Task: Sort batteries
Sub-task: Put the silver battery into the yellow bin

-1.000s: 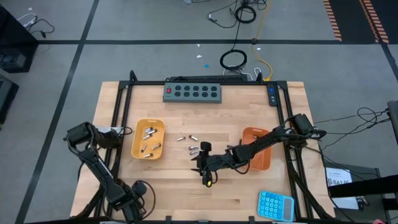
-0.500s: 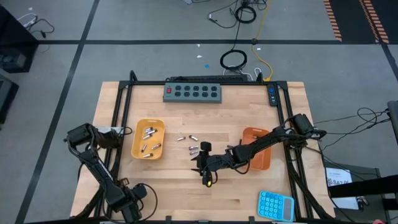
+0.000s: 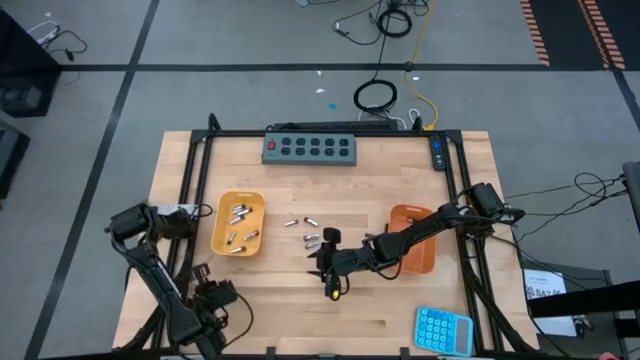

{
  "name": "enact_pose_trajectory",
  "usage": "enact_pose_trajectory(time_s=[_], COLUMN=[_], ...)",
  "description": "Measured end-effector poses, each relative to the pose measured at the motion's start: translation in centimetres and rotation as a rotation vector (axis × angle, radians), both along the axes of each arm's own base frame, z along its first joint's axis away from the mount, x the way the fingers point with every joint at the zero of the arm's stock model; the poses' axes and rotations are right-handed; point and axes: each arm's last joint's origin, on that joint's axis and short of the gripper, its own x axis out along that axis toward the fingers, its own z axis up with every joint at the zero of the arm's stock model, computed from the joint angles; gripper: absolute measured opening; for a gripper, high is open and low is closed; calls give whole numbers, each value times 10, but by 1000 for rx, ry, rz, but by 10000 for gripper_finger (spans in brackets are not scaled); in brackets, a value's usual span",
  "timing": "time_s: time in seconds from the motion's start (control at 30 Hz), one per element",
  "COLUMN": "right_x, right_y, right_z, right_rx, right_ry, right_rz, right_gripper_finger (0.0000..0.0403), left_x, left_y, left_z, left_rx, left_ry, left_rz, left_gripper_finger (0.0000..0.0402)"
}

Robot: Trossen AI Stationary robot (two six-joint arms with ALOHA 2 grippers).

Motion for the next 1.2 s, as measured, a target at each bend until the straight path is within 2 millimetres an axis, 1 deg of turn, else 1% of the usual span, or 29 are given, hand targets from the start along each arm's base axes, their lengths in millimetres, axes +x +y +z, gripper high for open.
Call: enact_pose_trajectory(time_s=[0.13,0.27,0.37,0.43,0.53,0.67,0.83,0.93,1.0,1.13,1.2], right_x=[0,-3,-4,-4,-4,-5,-5,-5,-5,-5,-5], right_y=[0,5,9,9,8,10,9,9,9,9,9], right_z=[0,-1,-1,-1,-1,-1,-1,-1,-1,-1,-1], right_rx=[30,8,7,13,21,28,30,30,33,34,33], right_ry=[-2,-5,-7,-7,-7,-6,-10,-11,-11,-11,-10], right_rz=[-26,-78,-73,-74,-86,-88,-115,-120,-120,-119,-118], right_gripper_finger=[185,185,185,185,185,185,185,185,185,185,185], left_x=[-2,-2,2,5,10,12,4,-2,-4,-4,-1], left_y=[16,38,58,74,95,114,141,160,171,189,196], left_z=[25,51,63,65,67,69,69,61,51,33,28], left_rx=[73,83,73,58,32,-8,-36,-111,-154,-176,-172], left_ry=[-87,-184,-211,-199,-228,-296,-343,-373,-374,-347,-338], left_rz=[-23,-19,-34,-47,-69,-102,-69,-11,38,85,95], left_gripper_finger=[20,20,20,20,20,20,20,20,20,20,20])
